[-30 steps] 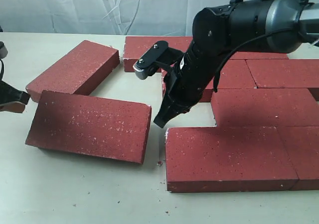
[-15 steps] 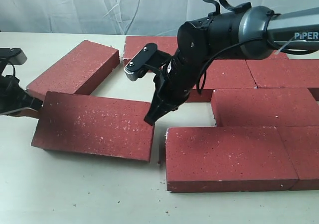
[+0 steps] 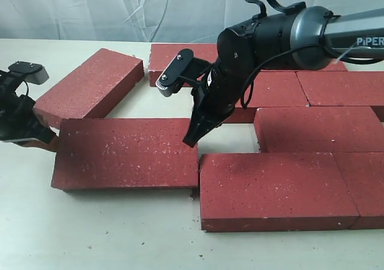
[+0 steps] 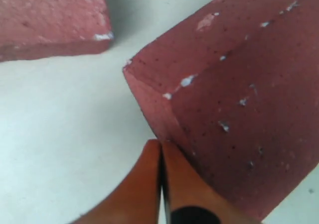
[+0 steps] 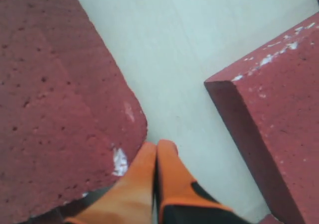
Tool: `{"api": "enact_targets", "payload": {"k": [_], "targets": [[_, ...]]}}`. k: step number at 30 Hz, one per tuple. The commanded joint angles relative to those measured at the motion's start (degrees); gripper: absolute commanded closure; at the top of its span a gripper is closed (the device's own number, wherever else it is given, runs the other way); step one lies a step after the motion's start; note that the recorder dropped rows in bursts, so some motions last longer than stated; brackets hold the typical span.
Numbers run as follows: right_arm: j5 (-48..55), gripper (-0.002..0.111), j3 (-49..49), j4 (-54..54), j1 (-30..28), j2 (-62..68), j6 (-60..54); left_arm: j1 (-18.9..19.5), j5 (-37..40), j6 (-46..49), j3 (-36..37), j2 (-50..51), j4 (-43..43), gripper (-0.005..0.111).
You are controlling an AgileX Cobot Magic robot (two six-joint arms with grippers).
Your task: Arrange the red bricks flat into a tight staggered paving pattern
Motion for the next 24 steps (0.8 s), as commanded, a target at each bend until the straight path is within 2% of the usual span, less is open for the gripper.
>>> {"api": "enact_targets", "payload": {"k": [1,8,10,13,16,19,24], "targets": [[-1.5,0.109,-0.4,-0.9,0.4,0.0,0.3,-1.0,-4.8,-3.2,-0.1,0.0,-3.1,0.107],[0.5,0.109,-0.4,-8.4,0.4,-0.3,1.8,-1.0,-3.0,-3.2,-0.1,0.0,-1.6,0.107],[-0.8,0.109,-0.4,-7.3,0.4,-0.2,1.8,-1.0,-5.6,-3.2,-0.3,0.0,-1.6,0.107],[-2.2,0.109,-0.4,-7.0,0.4,0.0,1.8,-1.0,-14.8,-3.5,-0.5,0.0,-3.7,0.107],[-5.5,0.109,-0.4,-7.9,0.4,0.0,2.1,-1.0,-16.2,-5.6,-0.6,-0.1,-3.8,0.107],[-5.3,0.109,-0.5,-8.3,0.4,-0.7,3.9,-1.0,-14.2,-5.7,-0.9,-0.8,-2.7,0.107],[4.5,0.109,-3.2,2.7,2.3,-5.2,3.4,-0.9,-0.7,-7.0,-2.6,-5.5,-0.3,0.107]]}}
